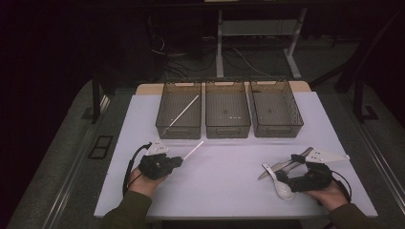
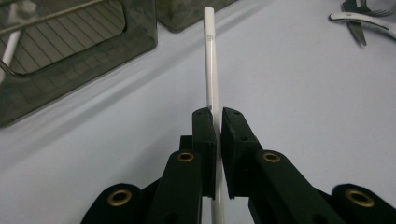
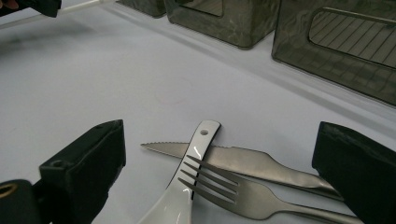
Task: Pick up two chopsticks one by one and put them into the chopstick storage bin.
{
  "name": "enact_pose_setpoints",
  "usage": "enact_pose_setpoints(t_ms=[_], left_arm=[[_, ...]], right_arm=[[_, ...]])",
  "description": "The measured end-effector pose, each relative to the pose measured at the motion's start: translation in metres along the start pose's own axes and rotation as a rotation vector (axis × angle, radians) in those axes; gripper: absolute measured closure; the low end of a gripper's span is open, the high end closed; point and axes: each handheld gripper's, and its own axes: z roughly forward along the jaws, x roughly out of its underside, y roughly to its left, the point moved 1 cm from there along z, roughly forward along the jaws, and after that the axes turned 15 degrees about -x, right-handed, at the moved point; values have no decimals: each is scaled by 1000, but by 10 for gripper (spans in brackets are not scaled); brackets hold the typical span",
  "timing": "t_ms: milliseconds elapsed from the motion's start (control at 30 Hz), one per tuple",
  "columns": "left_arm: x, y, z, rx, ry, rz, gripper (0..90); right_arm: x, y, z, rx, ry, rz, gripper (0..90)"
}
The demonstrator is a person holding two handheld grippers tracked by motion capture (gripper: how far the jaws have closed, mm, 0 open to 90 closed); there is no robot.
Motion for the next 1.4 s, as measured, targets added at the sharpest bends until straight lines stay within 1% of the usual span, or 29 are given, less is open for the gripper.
enact_pose_setpoints(t_ms=[133, 367, 467, 500, 733, 900, 1100, 1400], left_arm=[[-5, 1, -2, 6, -12, -15, 836], [-11, 2, -2, 11, -13, -12, 835], [-15, 4, -4, 12, -25, -17, 835], [-17, 4, -4, 13, -35, -26, 836], [-27, 9, -6, 6, -57, -22, 835], [-37, 12, -7, 3, -72, -29, 835], [-48, 17, -6, 5, -75, -30, 835], [-68, 27, -4, -12, -72, -32, 835]], right_arm=[[0, 0, 0, 0, 1, 0, 28], [0, 0, 0, 2, -2, 1, 28], [0, 0, 0, 1, -2, 1, 28], [0, 0, 0, 2, -2, 1, 28], [0, 0, -1, 1, -5, 4, 28], [0, 0, -1, 2, -7, 9, 28], [0, -1, -1, 5, -11, 7, 28], [0, -1, -2, 2, -11, 5, 28]])
